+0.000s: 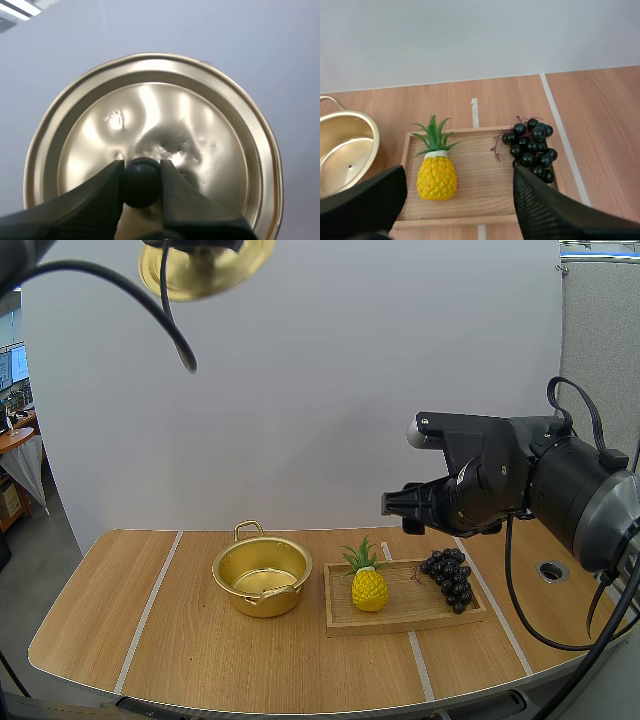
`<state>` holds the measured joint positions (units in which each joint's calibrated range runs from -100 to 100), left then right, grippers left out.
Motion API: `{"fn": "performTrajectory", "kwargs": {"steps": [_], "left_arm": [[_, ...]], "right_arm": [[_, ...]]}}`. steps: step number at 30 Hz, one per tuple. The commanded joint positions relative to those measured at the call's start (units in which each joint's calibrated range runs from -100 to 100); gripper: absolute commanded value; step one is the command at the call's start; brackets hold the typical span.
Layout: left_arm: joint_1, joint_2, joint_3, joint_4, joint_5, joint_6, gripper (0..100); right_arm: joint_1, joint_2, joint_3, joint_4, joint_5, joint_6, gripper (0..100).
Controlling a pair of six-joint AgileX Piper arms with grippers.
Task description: Open the pot, put the pineapple inside, and close it
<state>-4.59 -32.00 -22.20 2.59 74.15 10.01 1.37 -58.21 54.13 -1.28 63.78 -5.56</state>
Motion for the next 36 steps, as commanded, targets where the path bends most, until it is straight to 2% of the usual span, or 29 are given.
{"fn": "performTrajectory", "kwargs": {"steps": [1, 6, 17, 26, 31, 36], "left_arm": [[-0.20, -0.45, -2.31, 2.04, -1.00, -1.41, 0], [-0.20, -0.56, -2.71, 2.04, -1.32, -1.41, 0], [-0.20, -0.56, -2.71, 2.04, -1.32, -1.41, 0], [-0.20, -0.56, -2.71, 2.04, -1.32, -1.41, 0], [-0.20, -0.56, -2.71, 2.04, -1.32, -1.41, 0], [-0.20, -0.56, -2.71, 2.04, -1.32, -1.41, 0]], "right_arm": [[0.08, 0.06, -0.32, 3.71, -2.68, -2.82, 100], [0.08, 2.38, -0.32, 8.19, -3.22, -6.71, 100], [0.27, 17.14, -4.93, 9.24, -6.68, -8.06, 100], [6.26, 24.82, -7.54, 8.63, -7.27, -8.27, 100], [6.71, 26.87, -7.54, 5.57, -9.04, -8.27, 100], [6.71, 29.69, -7.54, 5.31, -9.75, -7.84, 100]]}}
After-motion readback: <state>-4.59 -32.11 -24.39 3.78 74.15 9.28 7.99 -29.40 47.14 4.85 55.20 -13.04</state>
